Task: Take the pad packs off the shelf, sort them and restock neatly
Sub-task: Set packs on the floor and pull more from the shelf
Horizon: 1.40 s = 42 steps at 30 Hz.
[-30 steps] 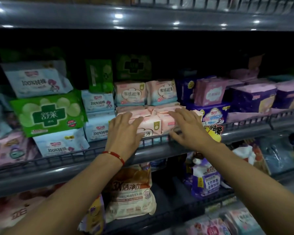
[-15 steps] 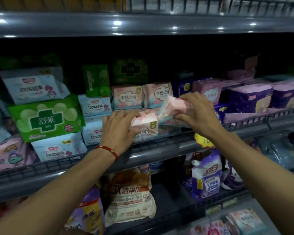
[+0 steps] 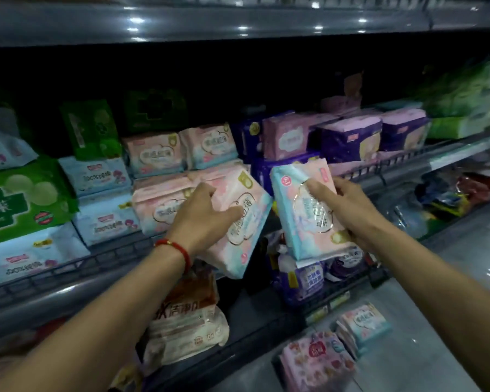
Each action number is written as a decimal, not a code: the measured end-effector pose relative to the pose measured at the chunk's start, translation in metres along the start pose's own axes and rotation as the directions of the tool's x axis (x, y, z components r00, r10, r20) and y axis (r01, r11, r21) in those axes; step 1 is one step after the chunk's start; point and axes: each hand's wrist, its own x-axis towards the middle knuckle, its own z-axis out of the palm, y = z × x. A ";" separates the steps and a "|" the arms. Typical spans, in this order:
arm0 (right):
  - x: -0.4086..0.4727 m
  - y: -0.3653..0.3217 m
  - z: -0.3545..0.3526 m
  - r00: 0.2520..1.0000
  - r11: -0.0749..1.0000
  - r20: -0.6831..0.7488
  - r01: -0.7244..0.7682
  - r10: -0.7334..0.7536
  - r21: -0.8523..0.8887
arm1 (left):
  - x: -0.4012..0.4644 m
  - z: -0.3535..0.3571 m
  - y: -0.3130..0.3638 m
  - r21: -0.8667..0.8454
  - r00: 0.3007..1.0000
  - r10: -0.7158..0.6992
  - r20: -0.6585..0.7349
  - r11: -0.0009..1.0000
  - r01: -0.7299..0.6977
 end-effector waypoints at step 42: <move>-0.209 0.411 0.204 0.340 0.205 0.191 -0.838 0.921 0.505 | -0.172 0.245 -0.366 -0.267 0.291 -0.749 0.596 0.157 0.951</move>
